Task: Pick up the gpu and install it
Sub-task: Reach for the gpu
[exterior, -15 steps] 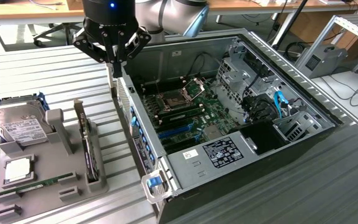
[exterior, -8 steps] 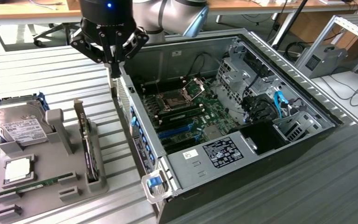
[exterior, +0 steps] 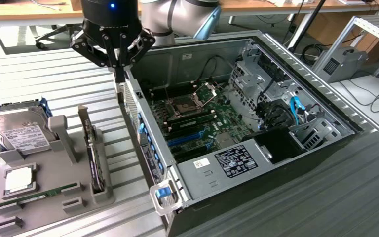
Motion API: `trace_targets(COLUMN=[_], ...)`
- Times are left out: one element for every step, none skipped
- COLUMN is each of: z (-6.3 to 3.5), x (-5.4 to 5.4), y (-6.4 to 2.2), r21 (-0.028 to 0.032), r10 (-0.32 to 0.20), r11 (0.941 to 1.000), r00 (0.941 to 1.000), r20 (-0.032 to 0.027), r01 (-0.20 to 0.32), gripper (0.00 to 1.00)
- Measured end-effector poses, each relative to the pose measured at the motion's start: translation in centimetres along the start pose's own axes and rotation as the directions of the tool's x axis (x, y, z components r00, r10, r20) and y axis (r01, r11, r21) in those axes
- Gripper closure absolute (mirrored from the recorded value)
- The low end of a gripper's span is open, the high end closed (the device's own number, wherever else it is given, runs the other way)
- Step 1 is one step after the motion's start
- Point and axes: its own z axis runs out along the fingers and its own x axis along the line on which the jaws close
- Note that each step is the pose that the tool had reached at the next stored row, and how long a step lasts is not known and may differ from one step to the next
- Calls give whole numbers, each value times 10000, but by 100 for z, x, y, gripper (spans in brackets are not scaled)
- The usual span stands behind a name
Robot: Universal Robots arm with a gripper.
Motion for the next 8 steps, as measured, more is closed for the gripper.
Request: trace_targets(z=[0, 0, 0, 0, -1, -1, -1, -1], x=[5, 9, 14, 18, 23, 30, 34, 40], y=[0, 0, -1, -1, -2, -2, -3, -3], r21=[0, -1, -1, -1, 0, 0, 0, 0], r10=[0, 0, 0, 0, 0, 0, 0, 0], r11=[10000, 10000, 10000, 10000, 10000, 10000, 10000, 10000], r00=[10000, 10000, 10000, 10000, 10000, 10000, 10000, 10000], r20=[0, 0, 0, 0, 0, 0, 0, -1], r01=[0, 0, 0, 0, 0, 0, 0, 0], gripper=[89, 89, 89, 89, 89, 89, 89, 89])
